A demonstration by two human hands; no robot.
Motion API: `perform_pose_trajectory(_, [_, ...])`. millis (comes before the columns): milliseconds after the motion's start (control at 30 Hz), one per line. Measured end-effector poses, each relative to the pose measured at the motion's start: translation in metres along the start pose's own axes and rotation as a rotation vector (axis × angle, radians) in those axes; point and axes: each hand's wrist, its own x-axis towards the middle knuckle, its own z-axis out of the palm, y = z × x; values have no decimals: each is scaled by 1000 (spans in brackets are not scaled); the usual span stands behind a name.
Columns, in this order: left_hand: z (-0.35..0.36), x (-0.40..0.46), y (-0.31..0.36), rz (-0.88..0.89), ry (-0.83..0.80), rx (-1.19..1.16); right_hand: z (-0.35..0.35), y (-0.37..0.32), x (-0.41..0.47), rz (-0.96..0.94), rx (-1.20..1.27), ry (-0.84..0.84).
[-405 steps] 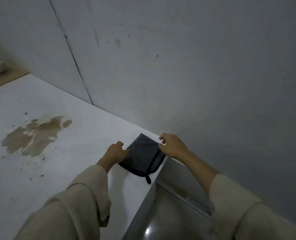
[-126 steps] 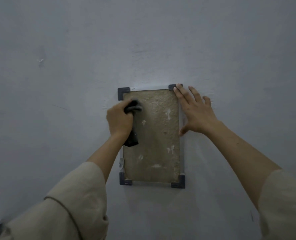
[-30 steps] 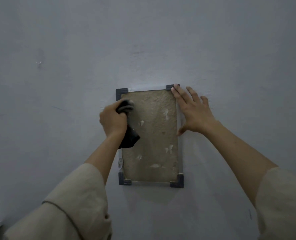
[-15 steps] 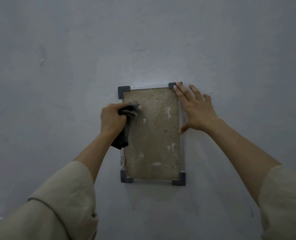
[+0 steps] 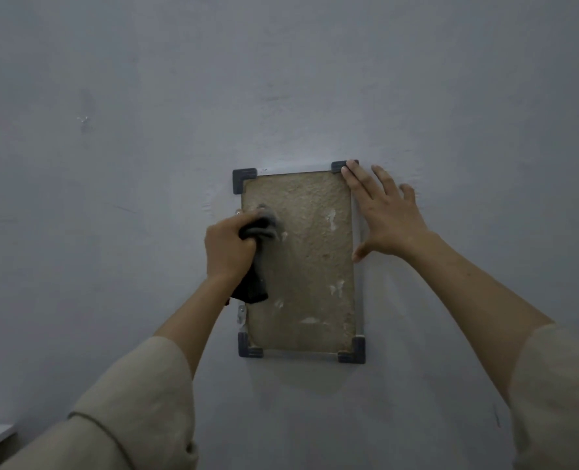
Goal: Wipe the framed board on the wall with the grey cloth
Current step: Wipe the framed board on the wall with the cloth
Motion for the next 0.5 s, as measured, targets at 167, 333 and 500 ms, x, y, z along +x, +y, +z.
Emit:
perform_pose_trajectory(167, [-13, 20, -6, -103, 106, 13, 0, 1, 1, -5, 7, 1])
perform_pose_trajectory(333, [0, 21, 10, -31, 50, -3, 2, 1, 1, -5, 10, 0])
perform_pose_trajectory(500, [-5, 34, 7, -80, 94, -14, 1, 2, 1, -12, 15, -2])
